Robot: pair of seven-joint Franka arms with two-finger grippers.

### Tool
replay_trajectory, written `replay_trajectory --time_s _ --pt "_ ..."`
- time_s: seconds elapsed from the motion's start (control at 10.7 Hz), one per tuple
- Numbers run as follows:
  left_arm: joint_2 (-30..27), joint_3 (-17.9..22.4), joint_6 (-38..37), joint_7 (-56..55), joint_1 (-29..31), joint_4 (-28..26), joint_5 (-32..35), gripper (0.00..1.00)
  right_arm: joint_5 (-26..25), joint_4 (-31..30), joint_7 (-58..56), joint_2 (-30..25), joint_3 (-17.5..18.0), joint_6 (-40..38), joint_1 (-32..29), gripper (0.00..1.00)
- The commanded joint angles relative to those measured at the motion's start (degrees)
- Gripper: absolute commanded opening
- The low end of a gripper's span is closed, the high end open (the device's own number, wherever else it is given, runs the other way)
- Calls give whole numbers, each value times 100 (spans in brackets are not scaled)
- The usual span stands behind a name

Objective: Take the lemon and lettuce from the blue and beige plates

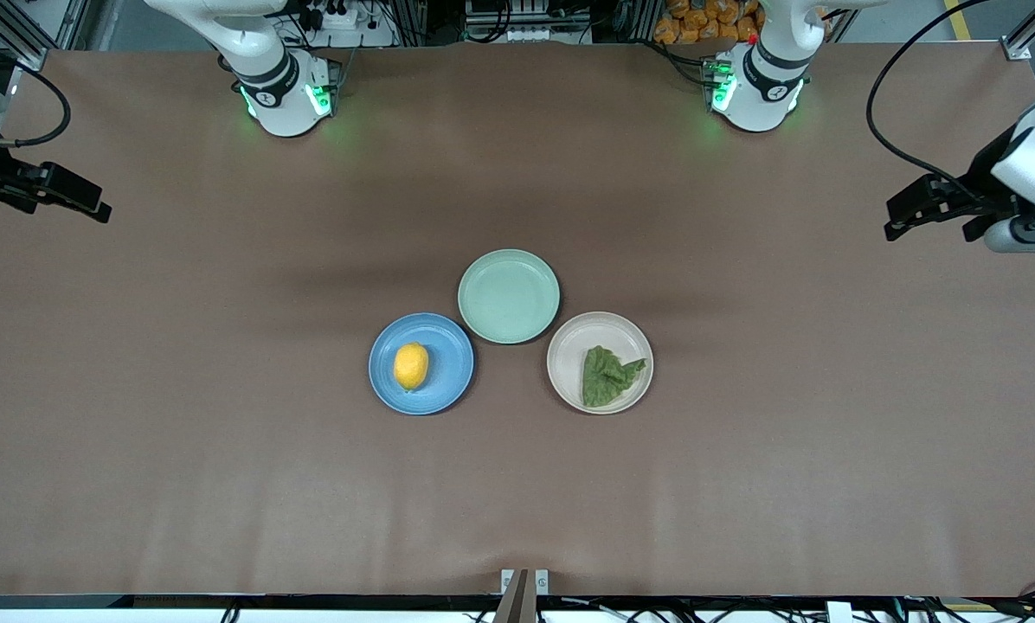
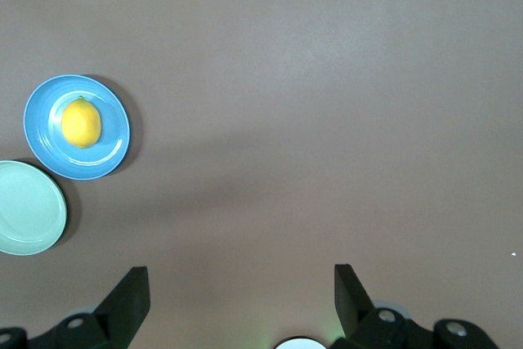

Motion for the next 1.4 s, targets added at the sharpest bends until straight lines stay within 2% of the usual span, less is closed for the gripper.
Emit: replay_trajectory --time_s 0.0,0.75,1.12,1.31 --pt "381 -49 47 -23 -267 212 -104 100 55 111 -33 48 32 -46 -56 100" --pt "1392 -49 1188 -1788 -1515 221 -78 100 90 102 -51 179 41 -37 -21 100" --pt "1876 -40 1550 -1843 -1569 256 -34 100 12 84 -59 337 41 -2 190 100" --pt "2366 -22 1951 -1956 -1604 300 -43 100 64 84 -68 626 41 112 146 100"
